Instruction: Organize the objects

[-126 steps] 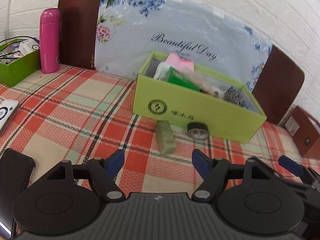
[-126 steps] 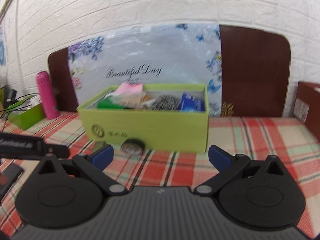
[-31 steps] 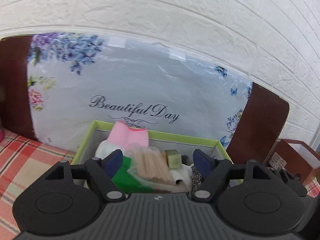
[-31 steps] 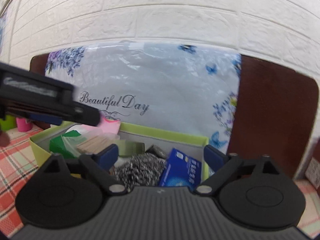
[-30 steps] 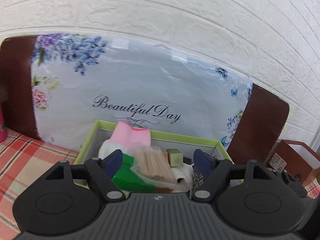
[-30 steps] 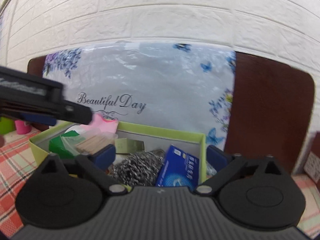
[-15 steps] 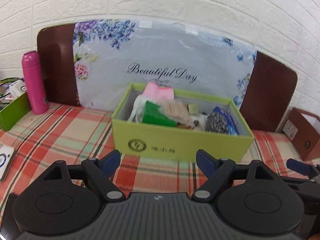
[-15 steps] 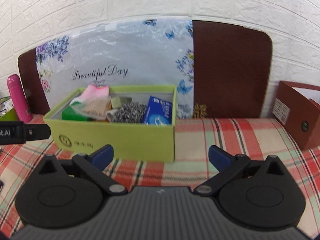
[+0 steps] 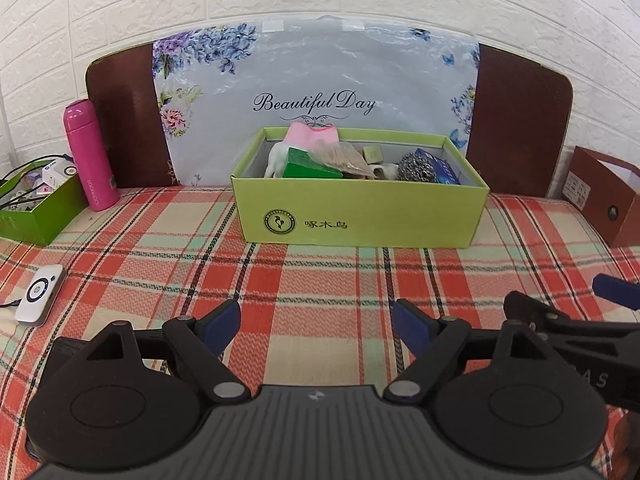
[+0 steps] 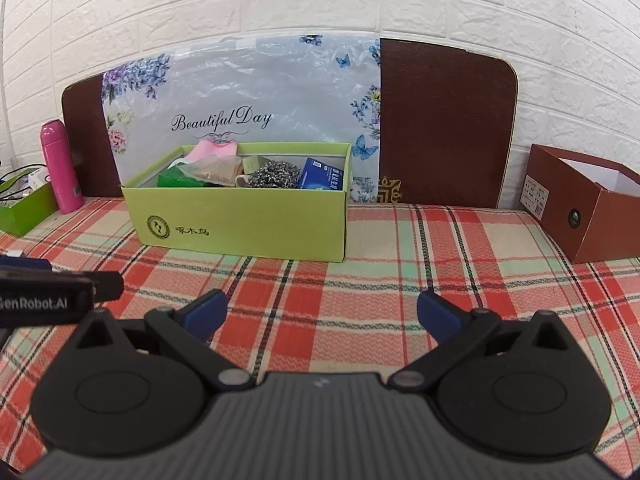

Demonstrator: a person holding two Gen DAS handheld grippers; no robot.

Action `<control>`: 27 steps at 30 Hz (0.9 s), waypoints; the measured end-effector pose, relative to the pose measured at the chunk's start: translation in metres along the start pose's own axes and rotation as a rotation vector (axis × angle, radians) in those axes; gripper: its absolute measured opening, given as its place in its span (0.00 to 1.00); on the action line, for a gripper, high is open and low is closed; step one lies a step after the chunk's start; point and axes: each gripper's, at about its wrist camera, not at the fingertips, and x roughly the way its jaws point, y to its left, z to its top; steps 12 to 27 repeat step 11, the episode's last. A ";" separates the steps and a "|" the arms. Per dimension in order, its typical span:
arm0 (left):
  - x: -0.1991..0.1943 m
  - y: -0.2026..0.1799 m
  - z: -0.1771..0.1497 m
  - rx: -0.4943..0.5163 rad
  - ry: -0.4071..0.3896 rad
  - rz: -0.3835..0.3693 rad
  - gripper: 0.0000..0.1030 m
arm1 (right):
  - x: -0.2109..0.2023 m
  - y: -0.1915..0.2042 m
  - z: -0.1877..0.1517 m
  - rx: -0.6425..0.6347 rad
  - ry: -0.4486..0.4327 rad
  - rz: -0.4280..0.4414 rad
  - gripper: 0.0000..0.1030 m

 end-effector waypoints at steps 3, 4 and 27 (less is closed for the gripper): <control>-0.004 0.001 -0.004 -0.005 -0.006 -0.007 0.85 | -0.004 0.001 -0.003 -0.007 0.003 -0.016 1.00; -0.006 0.001 -0.005 -0.002 -0.011 -0.007 0.85 | -0.004 0.002 -0.005 -0.011 0.006 -0.022 1.00; -0.013 0.003 -0.008 -0.007 -0.040 -0.009 0.87 | -0.005 0.002 -0.010 -0.008 0.022 -0.045 1.00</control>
